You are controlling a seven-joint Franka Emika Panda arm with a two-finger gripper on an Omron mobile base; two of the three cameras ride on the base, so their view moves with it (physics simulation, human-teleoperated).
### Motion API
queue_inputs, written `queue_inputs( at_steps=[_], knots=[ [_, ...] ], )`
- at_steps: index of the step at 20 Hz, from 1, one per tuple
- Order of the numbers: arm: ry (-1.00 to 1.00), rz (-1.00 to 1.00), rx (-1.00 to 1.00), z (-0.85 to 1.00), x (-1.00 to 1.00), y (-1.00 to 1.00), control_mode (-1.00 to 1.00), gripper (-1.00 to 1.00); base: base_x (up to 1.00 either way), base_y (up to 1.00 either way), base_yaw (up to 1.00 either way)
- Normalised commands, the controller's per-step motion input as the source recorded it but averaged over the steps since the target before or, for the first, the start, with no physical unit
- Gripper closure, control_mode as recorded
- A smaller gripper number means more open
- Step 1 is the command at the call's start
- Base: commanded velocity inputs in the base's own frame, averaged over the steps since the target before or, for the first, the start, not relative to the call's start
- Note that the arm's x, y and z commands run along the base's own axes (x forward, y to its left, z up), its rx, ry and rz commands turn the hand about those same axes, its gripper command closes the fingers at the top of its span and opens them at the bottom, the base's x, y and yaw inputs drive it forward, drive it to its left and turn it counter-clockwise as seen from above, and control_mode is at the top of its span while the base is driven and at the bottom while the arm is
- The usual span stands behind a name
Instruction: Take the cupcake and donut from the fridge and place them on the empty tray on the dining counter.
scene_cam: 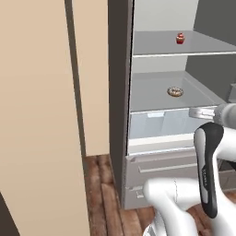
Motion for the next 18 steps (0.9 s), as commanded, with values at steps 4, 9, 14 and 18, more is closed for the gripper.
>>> queue_inputs(
  at_steps=[4,9,14,18],
  knots=[
    [0.00,0.00,0.00,0.00,0.00,0.00,1.00,-1.00,-0.01,-0.56,0.00],
    [0.00,0.00,0.00,0.00,0.00,0.00,1.00,-1.00,0.27,0.10,0.00],
    [0.00,0.00,0.00,0.00,0.00,0.00,1.00,-1.00,0.66,-0.08,0.00],
    [0.00,0.00,0.00,0.00,0.00,0.00,1.00,-1.00,0.44,-0.47,0.00]
  ],
)
